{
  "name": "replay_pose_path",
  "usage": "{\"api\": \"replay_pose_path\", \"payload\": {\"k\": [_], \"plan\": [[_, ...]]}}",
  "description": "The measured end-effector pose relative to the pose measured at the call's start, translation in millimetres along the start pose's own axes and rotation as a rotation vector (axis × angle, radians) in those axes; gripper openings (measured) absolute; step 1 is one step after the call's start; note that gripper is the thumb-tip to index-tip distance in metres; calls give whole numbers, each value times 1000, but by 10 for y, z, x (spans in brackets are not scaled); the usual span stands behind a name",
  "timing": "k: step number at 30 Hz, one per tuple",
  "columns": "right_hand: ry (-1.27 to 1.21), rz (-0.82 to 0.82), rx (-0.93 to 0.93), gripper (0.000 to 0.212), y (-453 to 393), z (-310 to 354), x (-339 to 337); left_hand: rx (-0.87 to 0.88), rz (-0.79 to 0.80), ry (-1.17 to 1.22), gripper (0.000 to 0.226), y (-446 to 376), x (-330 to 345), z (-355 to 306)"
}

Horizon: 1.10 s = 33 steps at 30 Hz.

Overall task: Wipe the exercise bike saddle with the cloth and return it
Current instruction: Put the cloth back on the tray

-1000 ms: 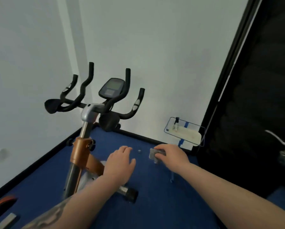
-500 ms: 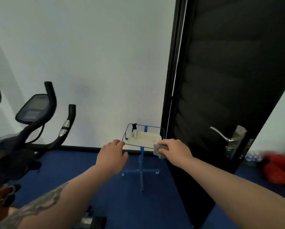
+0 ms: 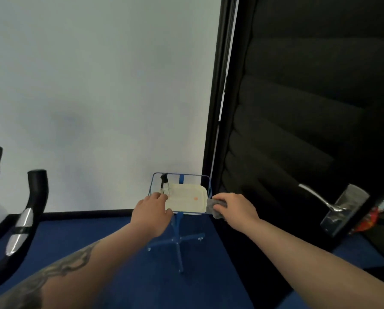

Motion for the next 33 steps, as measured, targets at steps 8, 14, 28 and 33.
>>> {"api": "replay_pose_path", "payload": {"k": [8,14,28,33], "plan": [[-4,87,68,29,-675,-335,464,20,122,34,44,-599,593,101],[-33,184,90,26,-1519,-694,906,-49,218,12,45,-1269,1173,302],[-36,449,205,24,-3565,-1603,2130,-207,470,84,47,-3000,2401,396],[-35,415,206,24,-4019,-1780,2565,-250,491,96,46,-3302,2759,501]]}}
Point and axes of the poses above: each hand's wrist, its own y-axis away from the middle knuckle, its own x-axis out of the palm, z = x × y, the point moved 10 cm from there along -y, towards the middle knuckle, and after that the axes turned 10 degrees about -y, right-handed, at the moved point
